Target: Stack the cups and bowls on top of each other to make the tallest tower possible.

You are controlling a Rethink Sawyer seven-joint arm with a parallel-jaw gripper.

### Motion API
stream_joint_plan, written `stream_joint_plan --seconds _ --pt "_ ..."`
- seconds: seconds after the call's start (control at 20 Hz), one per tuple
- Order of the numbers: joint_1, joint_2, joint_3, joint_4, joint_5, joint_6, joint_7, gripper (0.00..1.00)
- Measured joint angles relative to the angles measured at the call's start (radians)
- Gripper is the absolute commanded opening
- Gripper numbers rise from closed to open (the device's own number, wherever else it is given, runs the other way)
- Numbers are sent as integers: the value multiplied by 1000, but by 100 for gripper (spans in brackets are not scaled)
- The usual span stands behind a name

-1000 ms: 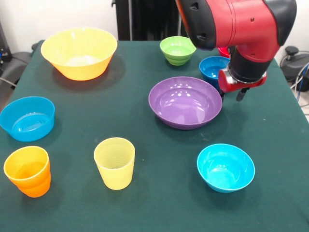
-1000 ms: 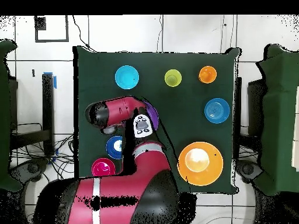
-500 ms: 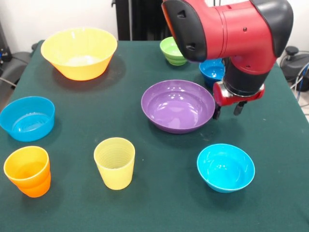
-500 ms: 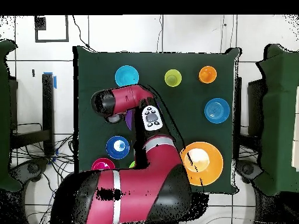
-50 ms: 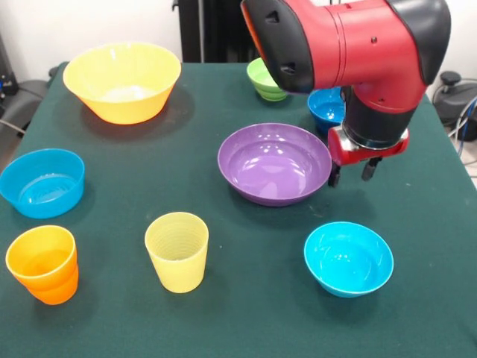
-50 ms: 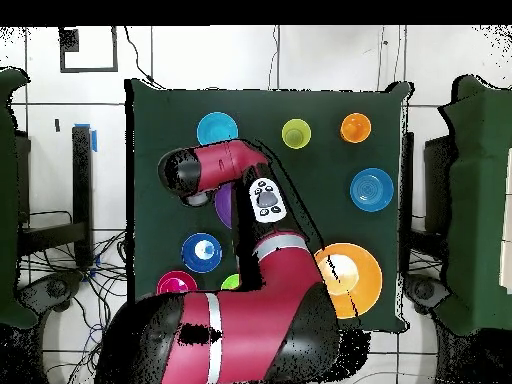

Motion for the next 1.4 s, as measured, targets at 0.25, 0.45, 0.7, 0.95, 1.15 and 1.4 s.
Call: stream_joint_plan --seconds 0.25,0.45,0.7,0.95,1.15,1.4 --pt "-11 -62 16 25 -3 68 0 100" --pt "-19 -148 31 54 -5 165 0 100" --pt "-19 -220 42 65 -8 225 0 100" --pt "-20 -230 56 64 -9 225 0 100" --pt "-22 -217 72 64 -15 225 0 100" --pt "-31 -181 101 61 -30 225 0 100"
